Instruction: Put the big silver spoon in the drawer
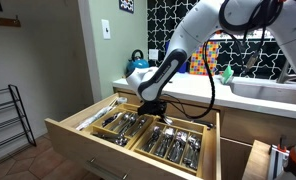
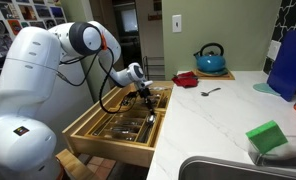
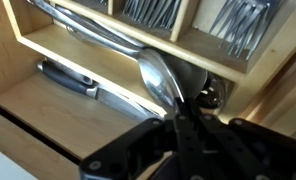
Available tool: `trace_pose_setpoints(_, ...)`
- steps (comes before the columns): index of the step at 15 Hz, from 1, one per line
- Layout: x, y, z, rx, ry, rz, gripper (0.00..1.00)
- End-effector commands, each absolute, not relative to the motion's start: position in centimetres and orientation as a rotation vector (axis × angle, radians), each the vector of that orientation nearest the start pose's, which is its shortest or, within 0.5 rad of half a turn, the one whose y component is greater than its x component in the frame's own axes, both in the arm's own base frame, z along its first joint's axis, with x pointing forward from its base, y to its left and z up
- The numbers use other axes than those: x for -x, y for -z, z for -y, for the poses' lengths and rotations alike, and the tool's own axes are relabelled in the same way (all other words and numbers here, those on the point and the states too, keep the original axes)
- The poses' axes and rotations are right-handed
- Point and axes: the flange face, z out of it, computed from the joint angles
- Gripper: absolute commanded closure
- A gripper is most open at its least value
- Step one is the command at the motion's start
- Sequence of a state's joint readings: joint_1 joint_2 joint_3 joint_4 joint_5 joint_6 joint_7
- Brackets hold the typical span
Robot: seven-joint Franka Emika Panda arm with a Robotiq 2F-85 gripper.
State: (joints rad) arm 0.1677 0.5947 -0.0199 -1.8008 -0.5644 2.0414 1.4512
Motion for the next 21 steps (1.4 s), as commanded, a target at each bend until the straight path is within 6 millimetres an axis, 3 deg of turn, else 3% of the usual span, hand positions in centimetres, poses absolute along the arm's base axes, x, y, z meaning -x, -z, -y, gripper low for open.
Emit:
trace_pose_setpoints(1, -62.1, -19.2, -6.2, -2.296, -0.121, 1.187, 0.97)
trace_pose_setpoints(3, -62.1, -19.2, -6.4, -2.304, -0.126, 1.179, 0.96)
trace_pose_setpoints(4, -62.1, -19.2, -6.5, -2.307, -0.128, 1.174, 0.76)
trace_pose_setpoints(8, -62.2, -19.9, -7.5, -2.319, -0.148, 1.162, 0.46)
trace_pose_setpoints(15, -60.6, -23.8, -8.6, -2.343, -0.232, 1.129, 0.0)
trace_pose_setpoints(21, -57.8, -27.9, -10.4, -2.392, -0.276, 1.095, 0.0)
